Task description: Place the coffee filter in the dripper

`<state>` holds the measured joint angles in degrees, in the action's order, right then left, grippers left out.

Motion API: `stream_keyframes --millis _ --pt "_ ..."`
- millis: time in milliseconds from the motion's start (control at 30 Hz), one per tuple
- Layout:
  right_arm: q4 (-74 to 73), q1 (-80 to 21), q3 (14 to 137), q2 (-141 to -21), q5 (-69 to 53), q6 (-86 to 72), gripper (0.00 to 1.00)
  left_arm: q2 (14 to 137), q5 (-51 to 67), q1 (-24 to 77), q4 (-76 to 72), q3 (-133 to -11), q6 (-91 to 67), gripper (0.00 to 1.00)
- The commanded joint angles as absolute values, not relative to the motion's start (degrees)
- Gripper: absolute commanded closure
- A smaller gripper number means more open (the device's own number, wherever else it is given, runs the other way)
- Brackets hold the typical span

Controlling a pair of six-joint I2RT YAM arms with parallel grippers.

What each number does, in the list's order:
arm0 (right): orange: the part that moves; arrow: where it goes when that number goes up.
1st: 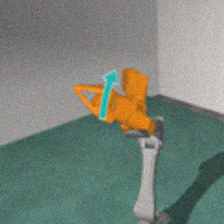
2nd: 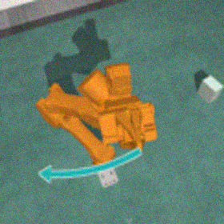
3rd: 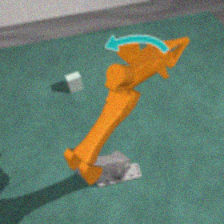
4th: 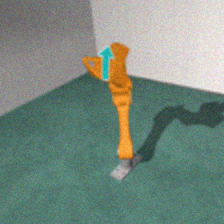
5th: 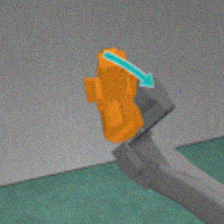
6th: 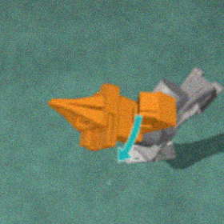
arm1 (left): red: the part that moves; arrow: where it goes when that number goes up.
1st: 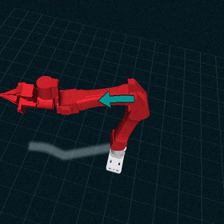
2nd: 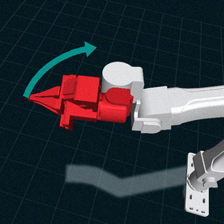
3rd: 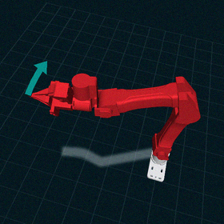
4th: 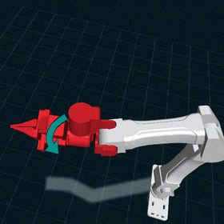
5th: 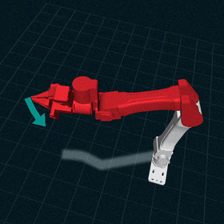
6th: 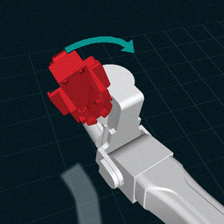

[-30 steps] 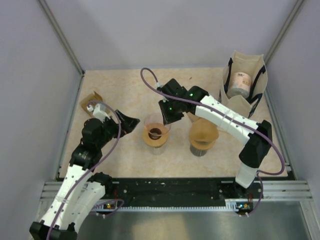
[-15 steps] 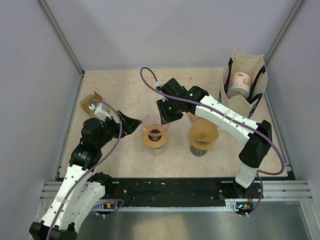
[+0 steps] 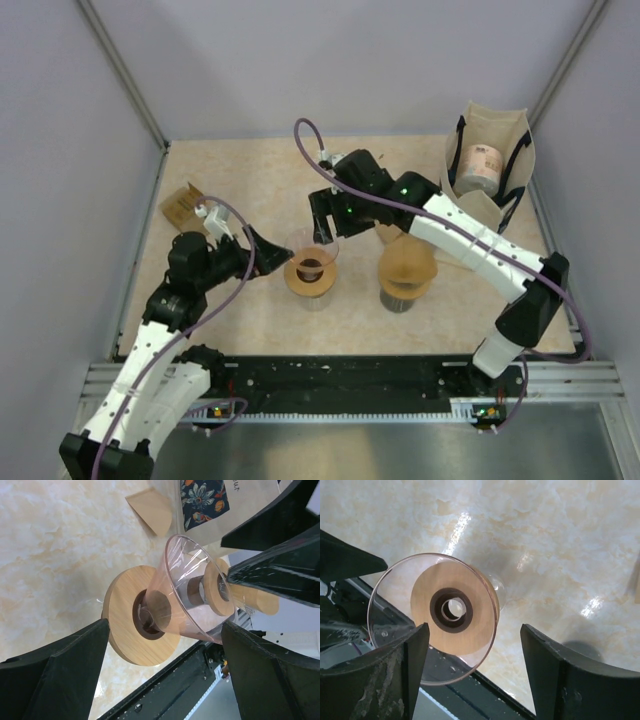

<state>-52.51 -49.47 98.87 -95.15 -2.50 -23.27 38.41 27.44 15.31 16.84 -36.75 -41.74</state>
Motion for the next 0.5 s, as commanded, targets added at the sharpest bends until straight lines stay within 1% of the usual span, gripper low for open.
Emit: stream_keyframes --millis 0,100,167,300,467 --pt "-48.08 -49.57 97.21 -90.36 -0.36 -23.38 0.24 38.93 28.83 15.38 17.4 -37.53 -38.85 0.01" --pt "-45.62 -49.48 95.19 -88.25 1.39 -23.73 0.2 39.99 28.91 15.38 18.72 -37.79 -38.32 0.01" --pt "-44.3 -49.4 93.79 -86.84 2.81 -24.17 0.19 40.43 29.7 15.47 19.25 -37.79 -38.06 0.01" --pt "-42.81 -48.87 92.38 -85.52 4.22 -24.78 0.18 39.2 31.37 15.73 20.04 -36.74 -37.88 0.01" --pt "-41.31 -48.34 91.06 -84.81 3.43 -25.14 0.18 35.69 30.67 15.91 20.57 -35.07 -38.06 0.01"
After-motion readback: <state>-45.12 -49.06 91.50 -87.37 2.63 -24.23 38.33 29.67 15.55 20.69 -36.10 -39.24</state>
